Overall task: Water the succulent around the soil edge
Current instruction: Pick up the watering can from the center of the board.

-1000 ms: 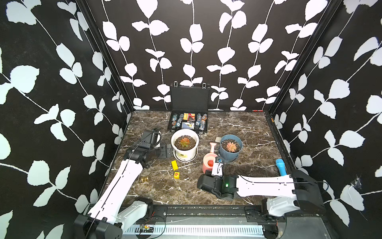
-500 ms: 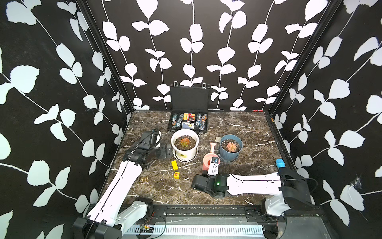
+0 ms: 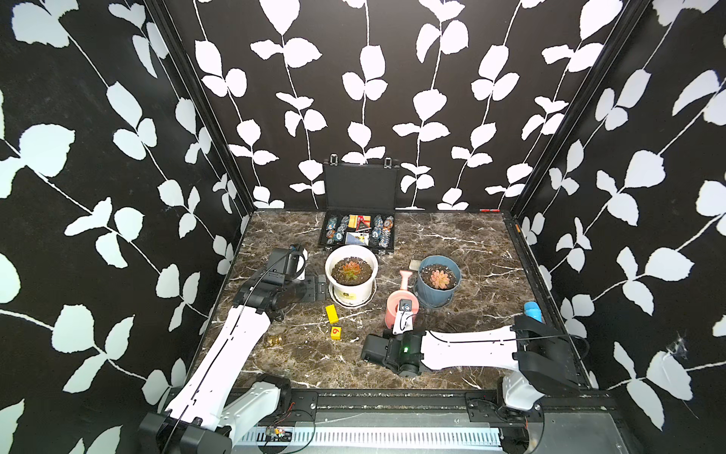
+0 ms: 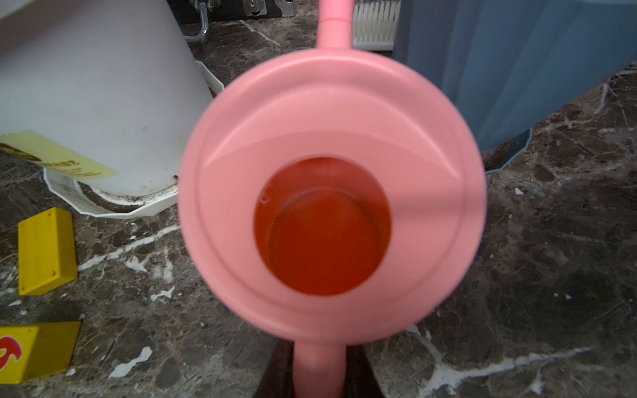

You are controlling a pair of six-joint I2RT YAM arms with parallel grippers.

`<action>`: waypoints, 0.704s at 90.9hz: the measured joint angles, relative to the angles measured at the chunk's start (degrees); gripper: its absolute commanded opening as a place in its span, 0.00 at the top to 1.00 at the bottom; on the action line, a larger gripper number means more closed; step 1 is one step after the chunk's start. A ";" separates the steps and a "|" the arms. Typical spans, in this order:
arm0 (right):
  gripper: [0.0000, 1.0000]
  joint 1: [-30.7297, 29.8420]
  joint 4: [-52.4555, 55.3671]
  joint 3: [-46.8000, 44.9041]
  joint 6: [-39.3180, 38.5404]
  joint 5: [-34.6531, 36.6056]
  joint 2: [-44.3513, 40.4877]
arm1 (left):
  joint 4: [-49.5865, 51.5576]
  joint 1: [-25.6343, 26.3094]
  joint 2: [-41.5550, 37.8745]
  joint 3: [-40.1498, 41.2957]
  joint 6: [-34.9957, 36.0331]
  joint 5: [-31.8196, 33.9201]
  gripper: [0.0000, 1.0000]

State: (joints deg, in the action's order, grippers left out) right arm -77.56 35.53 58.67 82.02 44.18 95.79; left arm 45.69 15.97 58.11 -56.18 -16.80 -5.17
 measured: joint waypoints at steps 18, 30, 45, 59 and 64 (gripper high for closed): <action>1.00 0.26 2.10 -0.26 -4.76 1.27 -1.73 | -0.59 0.00 -0.52 0.28 0.37 -0.13 0.01; 1.00 1.68 2.93 -1.22 -11.21 1.14 -7.61 | -1.44 0.00 -1.55 1.29 -0.02 -2.93 0.01; 1.00 4.63 3.69 -1.40 -21.11 -2.12 -14.62 | -0.68 0.00 -5.07 2.40 -0.13 -3.32 0.01; 1.00 7.67 7.45 -1.03 -30.36 -6.10 -20.04 | -0.66 0.00 -12.63 4.46 -0.02 1.55 0.01; 1.00 8.92 9.84 0.09 -33.64 -7.69 -21.59 | -0.66 0.00 -14.88 5.38 -0.02 3.02 0.01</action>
State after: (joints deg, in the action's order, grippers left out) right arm -68.64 45.36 58.76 48.38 36.49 74.19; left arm 45.04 15.97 43.22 -50.81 -16.82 -2.15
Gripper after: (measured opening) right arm 0.190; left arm 0.987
